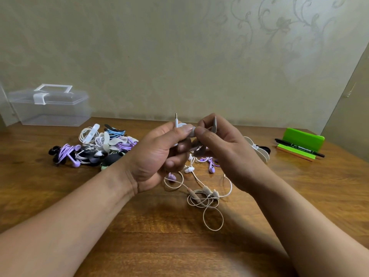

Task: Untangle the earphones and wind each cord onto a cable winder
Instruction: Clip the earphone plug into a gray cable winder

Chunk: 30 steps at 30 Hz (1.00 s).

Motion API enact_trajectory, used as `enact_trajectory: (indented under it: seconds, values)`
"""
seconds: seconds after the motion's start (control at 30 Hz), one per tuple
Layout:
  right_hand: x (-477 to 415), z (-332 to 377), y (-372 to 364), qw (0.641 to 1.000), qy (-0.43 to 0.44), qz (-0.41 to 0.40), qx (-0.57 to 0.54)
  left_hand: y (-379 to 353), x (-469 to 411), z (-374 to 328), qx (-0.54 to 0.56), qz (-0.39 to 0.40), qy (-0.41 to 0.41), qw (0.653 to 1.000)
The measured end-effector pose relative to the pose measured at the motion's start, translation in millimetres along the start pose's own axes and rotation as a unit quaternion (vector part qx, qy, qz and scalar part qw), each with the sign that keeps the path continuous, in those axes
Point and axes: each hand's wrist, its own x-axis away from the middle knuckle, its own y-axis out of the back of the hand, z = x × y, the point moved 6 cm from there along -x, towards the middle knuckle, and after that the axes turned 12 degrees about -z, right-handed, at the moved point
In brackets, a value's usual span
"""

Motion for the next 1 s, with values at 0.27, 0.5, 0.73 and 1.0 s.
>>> enact_trajectory:
  seconds: [0.27,0.5,0.73,1.0]
  values:
    - [-1,-1,5,0.999,-0.002,-0.025,0.021,0,-3,-2,-0.02,-0.03,-0.007,0.999]
    - [4,-6,1,0.98,0.017,-0.061,0.188,4,-4,1,-0.205,-0.081,-0.085,0.972]
    - [6,-7,1,0.993,-0.005,0.03,0.115,11,-8,-8,-0.137,-0.109,-0.093,0.98]
    - [1,-12,4,0.994,-0.024,-0.003,0.102,12,-8,-4,-0.169,-0.083,-0.085,0.978]
